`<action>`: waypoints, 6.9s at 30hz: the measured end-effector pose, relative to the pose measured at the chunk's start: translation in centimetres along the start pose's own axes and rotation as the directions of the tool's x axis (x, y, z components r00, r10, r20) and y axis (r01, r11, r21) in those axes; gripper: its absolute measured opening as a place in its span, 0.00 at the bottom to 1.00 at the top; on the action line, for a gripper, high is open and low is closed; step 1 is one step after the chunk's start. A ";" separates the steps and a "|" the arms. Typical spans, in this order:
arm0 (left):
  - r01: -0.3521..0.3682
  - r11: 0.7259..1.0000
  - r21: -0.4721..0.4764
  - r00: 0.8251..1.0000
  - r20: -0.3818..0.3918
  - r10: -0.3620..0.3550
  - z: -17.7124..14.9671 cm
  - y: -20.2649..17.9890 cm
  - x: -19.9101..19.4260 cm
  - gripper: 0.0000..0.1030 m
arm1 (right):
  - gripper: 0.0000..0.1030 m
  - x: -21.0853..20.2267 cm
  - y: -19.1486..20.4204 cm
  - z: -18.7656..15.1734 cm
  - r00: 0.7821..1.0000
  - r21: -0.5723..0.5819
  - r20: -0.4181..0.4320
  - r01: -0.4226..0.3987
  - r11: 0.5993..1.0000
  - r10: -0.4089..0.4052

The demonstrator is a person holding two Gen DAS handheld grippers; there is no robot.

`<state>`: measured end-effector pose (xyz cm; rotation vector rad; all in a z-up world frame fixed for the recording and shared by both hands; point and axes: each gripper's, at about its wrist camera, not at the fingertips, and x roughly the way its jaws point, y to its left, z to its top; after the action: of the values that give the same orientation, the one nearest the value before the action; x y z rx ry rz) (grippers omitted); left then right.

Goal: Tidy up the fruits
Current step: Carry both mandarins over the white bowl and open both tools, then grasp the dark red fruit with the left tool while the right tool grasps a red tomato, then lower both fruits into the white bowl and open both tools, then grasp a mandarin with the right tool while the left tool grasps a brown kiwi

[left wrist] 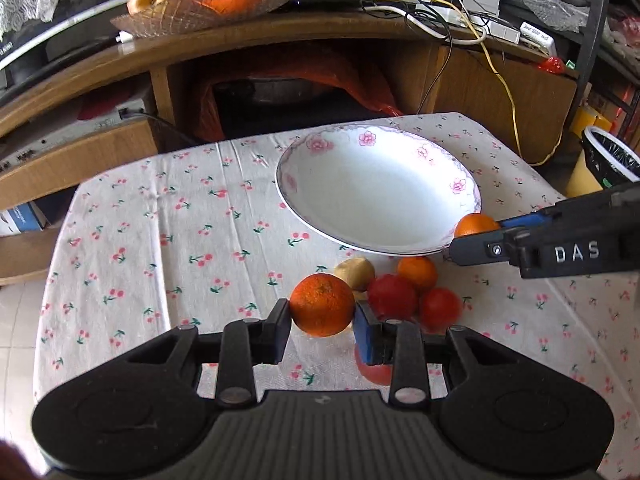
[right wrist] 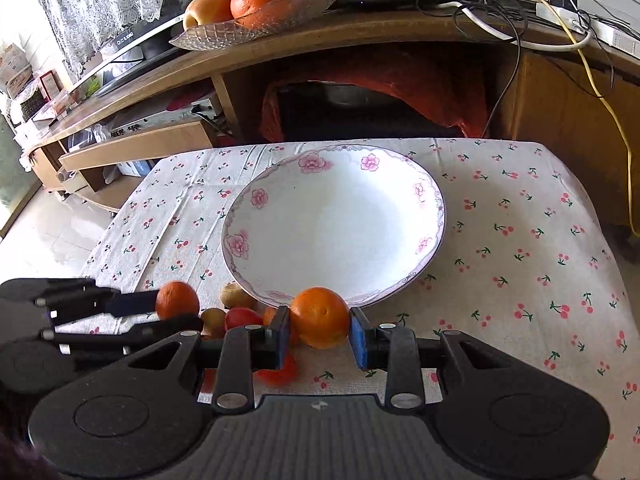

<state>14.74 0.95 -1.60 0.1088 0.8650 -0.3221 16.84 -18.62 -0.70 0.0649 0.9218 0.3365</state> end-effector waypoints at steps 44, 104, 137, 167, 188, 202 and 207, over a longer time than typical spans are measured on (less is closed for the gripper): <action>0.034 0.999 0.000 0.996 0.078 -0.034 3.2 -1.5 -0.3 0.53 | 0.36 -0.5 0.3 1.5 0.993 -0.106 0.094 0.075 0.991 -0.066; 0.112 0.976 0.187 0.993 -0.056 -0.103 -2.3 -4.1 0.2 0.47 | 0.21 0.1 1.2 -4.0 0.994 -0.212 -0.095 0.028 0.977 -0.049; 0.094 0.986 0.137 0.995 0.002 -0.096 0.5 -3.9 0.0 0.46 | 0.21 -0.4 1.7 -2.4 0.997 -0.227 -0.025 0.060 0.972 -0.067; 0.035 0.999 0.013 0.998 0.047 -0.036 5.0 -2.4 3.4 0.52 | 0.26 1.5 -0.8 1.8 0.994 -0.094 0.066 0.090 0.992 -0.084; 0.035 0.999 0.018 0.996 0.087 -0.037 4.5 -2.1 1.0 0.56 | 0.32 0.3 -0.7 1.4 0.989 -0.125 0.107 0.116 0.985 -0.103; 0.055 0.998 0.040 0.995 0.081 -0.058 3.1 -0.7 -0.5 0.56 | 0.33 -0.9 -0.3 0.1 0.993 -0.143 0.100 0.079 0.987 -0.065; 0.082 0.994 0.077 0.996 0.041 -0.085 1.5 -0.5 -0.7 0.56 | 0.36 -1.2 0.2 -1.6 0.998 -0.169 0.069 0.011 0.986 0.001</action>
<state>15.25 0.31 -0.14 0.1353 0.8154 -0.4345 14.83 -18.96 -0.67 -0.0817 0.8219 0.4049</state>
